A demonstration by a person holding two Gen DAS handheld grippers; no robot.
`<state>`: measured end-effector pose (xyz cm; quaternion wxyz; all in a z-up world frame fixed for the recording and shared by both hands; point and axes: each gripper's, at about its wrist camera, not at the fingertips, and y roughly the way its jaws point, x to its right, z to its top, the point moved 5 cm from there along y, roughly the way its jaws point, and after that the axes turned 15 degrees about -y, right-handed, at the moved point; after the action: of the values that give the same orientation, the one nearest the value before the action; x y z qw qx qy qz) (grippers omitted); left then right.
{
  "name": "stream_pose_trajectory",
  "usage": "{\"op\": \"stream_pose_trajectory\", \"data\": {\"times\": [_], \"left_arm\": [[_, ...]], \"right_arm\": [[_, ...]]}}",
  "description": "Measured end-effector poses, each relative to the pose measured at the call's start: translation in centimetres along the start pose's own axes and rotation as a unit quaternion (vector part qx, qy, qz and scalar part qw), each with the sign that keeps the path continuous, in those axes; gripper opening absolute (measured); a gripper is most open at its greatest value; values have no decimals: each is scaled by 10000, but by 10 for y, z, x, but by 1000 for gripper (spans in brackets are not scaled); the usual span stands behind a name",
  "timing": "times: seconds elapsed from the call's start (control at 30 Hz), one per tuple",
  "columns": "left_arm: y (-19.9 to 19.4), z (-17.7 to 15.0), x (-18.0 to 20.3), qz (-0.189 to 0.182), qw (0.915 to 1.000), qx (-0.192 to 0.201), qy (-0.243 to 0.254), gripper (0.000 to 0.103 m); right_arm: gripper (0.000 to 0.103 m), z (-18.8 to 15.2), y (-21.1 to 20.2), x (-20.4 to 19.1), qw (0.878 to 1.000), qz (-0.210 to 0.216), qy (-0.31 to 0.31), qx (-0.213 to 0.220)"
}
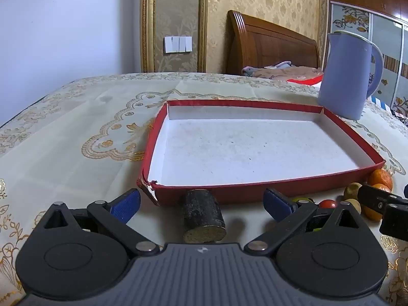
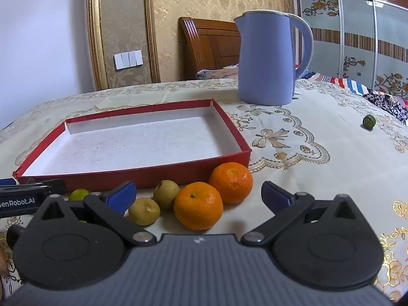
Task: Organize fruits
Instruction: 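Move the left tool toward the small dark block beside the box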
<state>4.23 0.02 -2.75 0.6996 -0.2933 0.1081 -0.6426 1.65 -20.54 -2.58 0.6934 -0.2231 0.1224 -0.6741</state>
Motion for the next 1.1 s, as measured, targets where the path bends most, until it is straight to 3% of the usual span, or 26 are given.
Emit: {"op": "stream_pose_trajectory", "data": {"times": [0.77, 1.1], "left_arm": [[-6, 3, 2, -124, 9997, 225, 26, 103], [-20, 9, -10, -230, 9978, 539, -312, 103]], "right_arm": [[103, -2, 1, 7, 9998, -137, 160, 10], [103, -3, 0, 12, 9992, -49, 388, -2]]}}
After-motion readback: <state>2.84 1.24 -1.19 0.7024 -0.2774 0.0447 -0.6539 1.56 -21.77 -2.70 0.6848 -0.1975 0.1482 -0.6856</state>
